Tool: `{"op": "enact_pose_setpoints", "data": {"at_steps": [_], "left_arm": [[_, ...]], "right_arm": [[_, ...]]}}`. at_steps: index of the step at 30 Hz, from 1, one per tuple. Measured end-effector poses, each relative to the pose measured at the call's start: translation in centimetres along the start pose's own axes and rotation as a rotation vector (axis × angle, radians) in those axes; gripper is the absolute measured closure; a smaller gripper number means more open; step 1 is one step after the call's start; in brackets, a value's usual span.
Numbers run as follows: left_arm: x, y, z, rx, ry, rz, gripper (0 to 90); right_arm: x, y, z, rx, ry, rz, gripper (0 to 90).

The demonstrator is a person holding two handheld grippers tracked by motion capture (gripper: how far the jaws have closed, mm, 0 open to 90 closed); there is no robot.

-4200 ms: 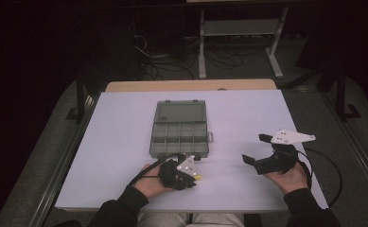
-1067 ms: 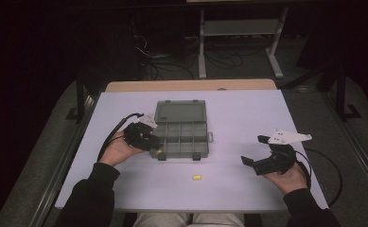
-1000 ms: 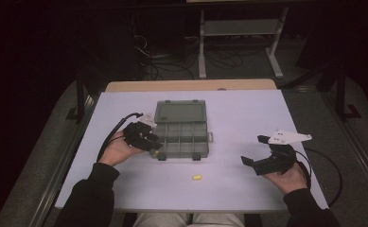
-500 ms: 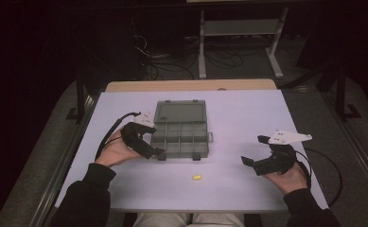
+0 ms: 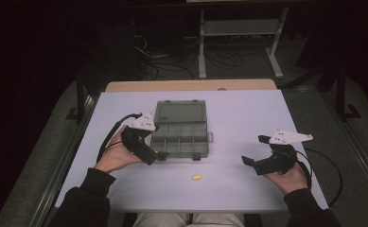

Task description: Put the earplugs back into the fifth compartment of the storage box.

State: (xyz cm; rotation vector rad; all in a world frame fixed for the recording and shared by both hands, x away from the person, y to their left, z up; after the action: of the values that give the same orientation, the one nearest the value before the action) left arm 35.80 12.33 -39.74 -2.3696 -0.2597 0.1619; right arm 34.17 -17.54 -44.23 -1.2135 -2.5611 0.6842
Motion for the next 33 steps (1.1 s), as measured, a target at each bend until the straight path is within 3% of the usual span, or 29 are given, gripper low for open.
{"op": "enact_pose_setpoints", "data": {"at_steps": [6,12,33], "left_arm": [[-1.8,0.9,-1.1,-0.013,0.053,0.014,0.0],[-3.1,2.5,-1.3,0.008,0.084,0.039,0.0],[-5.4,6.6,-0.2,0.101,0.113,0.120,0.0]], "right_arm": [[0.0,-0.1,0.0,-0.003,0.000,0.000,0.0],[0.0,-0.1,-0.1,-0.004,-0.001,0.000,0.0],[0.2,0.0,0.0,0.003,-0.010,-0.007,0.0]]}}
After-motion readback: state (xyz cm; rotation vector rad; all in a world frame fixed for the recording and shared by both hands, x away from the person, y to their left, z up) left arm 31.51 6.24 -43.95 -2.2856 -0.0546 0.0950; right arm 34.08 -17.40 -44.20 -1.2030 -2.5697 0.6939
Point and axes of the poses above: each handheld gripper's, and its own axes: y roughly forward along the jaws, z roughly out of its underside, x roughly to its left, the point moved 9 cm from there along y, roughly forward along the jaws, and after that the axes turned 8 degrees about z, right-handed, at the moved point
